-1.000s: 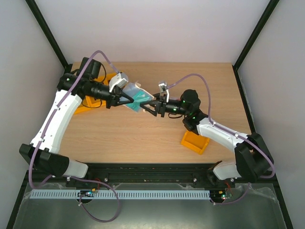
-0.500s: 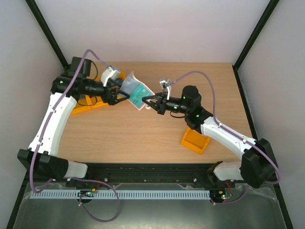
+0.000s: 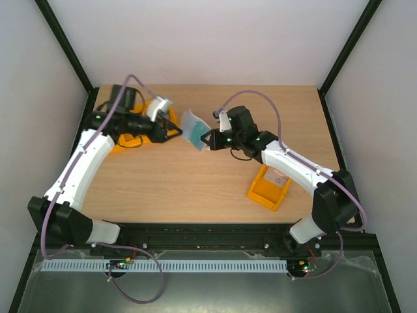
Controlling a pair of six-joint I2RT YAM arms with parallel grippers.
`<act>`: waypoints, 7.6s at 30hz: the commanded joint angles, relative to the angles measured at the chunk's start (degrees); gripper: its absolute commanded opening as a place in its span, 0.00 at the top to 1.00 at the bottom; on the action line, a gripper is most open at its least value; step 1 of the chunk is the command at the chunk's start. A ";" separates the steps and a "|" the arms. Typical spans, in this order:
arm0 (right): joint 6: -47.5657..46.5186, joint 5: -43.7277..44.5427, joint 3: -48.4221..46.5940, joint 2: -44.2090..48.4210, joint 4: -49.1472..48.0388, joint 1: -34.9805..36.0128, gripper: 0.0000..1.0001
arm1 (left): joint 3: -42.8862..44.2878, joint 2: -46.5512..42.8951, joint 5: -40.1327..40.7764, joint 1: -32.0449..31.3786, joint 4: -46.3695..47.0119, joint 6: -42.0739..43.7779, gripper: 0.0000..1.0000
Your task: Take the credit cards out of the card holder
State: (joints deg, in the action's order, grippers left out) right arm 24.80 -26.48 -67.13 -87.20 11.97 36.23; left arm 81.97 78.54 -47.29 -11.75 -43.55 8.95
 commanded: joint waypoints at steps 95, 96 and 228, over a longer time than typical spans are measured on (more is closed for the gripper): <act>-0.96 -26.07 9.98 4.92 -30.80 3.62 0.23 | -7.44 -2.02 -16.93 4.28 -15.54 21.76 0.98; -0.65 -27.62 9.35 4.86 -31.74 3.65 0.23 | -7.26 -1.99 -17.48 3.72 -16.42 22.75 0.98; -24.18 -24.54 4.60 7.66 5.41 2.05 0.98 | -7.91 -0.57 -10.79 2.94 -13.28 30.99 0.25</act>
State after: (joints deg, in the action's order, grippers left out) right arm 15.64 -48.82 -59.29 -80.44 -2.87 37.58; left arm 72.75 78.59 -61.73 -7.14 -49.52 27.14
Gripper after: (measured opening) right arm 0.018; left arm 0.751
